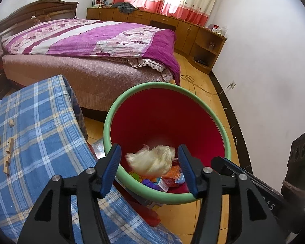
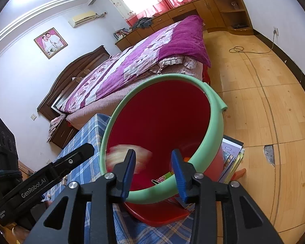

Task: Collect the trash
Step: 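Open both tools to drop the tissue and bag into the bucket, then move both open tools back over the table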

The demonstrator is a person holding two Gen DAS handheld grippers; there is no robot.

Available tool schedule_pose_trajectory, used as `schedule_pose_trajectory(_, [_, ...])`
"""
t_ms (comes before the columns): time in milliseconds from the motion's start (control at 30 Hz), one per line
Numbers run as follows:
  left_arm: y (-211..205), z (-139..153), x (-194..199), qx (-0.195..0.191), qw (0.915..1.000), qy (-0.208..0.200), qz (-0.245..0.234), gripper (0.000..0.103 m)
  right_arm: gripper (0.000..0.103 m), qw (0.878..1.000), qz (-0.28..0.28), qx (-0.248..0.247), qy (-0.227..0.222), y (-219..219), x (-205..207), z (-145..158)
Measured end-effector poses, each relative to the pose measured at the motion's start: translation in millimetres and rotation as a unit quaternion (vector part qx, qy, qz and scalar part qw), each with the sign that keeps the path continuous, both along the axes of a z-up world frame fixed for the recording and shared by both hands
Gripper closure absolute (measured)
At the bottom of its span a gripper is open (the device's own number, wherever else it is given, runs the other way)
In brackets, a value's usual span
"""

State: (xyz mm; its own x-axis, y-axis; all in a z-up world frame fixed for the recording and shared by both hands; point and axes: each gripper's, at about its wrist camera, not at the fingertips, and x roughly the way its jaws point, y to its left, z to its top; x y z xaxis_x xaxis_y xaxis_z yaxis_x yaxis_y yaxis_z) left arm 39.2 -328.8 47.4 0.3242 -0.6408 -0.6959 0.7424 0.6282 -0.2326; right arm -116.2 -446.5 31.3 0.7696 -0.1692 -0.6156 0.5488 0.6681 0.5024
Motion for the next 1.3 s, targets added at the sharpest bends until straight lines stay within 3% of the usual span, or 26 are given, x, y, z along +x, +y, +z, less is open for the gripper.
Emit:
schedule_pose_trajectory(333, [20, 3, 5, -0.01, 0.9998, 0.011, 0.012, 0.045, 0.062, 1.0, -0.002, -0.01, -0.004, 6, -2, 7])
schedule_pose_trajectory(700, [73, 10, 23, -0.013, 0.9977, 0.009, 0.066, 0.045, 0.05, 0.999, 0.028, -0.027, -0.003, 31, 18, 19])
schedule_pose_trajectory(1033, [138, 15, 49, -0.019, 0.9897, 0.005, 0.141, 0.045, 0.041, 0.996, 0.078, -0.048, -0.002, 69, 53, 33])
schedule_pose_trajectory(1300, [187, 18, 68, -0.016, 0.9815, -0.006, 0.191, 0.045, 0.04, 0.991, 0.116, -0.062, 0.005, 104, 87, 43])
